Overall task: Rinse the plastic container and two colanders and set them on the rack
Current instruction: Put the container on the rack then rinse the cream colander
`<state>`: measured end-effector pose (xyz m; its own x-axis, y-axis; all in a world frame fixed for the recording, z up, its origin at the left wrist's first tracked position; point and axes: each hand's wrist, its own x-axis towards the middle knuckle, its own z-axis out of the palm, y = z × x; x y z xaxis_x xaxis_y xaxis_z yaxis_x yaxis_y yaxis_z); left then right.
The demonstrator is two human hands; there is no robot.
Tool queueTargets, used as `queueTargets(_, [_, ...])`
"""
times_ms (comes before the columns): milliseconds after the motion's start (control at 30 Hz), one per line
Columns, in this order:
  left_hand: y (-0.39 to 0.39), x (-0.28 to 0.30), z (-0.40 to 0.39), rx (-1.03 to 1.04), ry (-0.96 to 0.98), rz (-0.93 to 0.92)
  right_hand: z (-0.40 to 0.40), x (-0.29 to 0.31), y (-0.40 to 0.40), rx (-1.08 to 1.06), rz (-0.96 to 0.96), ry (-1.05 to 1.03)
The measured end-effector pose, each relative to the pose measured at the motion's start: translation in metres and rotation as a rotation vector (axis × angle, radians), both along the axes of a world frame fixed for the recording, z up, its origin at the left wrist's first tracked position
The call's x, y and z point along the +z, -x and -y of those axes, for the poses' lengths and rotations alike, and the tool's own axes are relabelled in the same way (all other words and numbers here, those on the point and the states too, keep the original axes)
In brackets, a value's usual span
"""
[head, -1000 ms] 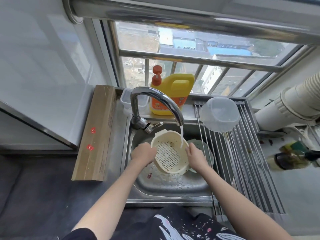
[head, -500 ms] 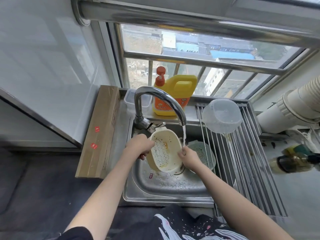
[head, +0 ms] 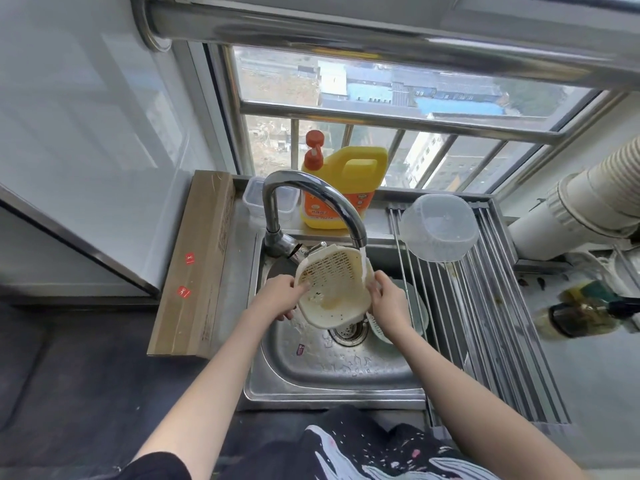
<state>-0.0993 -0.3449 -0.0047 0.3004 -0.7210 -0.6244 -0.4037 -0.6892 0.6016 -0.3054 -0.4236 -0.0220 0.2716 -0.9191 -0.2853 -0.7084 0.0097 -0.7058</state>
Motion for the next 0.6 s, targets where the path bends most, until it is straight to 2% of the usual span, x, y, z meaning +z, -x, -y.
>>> queueTargets(167, [0.006, -0.008, 0.002, 0.007, -0.012, -0.056, 0.002, 0.000, 0.005, 0.018, -0.054, 0.134])
queueTargets(367, [0.012, -0.021, 0.004, 0.088, -0.011, -0.208, 0.006, 0.011, 0.006, 0.012, -0.157, 0.288])
queueTargets(600, [0.018, -0.024, 0.011, 0.121, -0.005, -0.322, 0.015, 0.022, 0.004, 0.001, -0.149, 0.366])
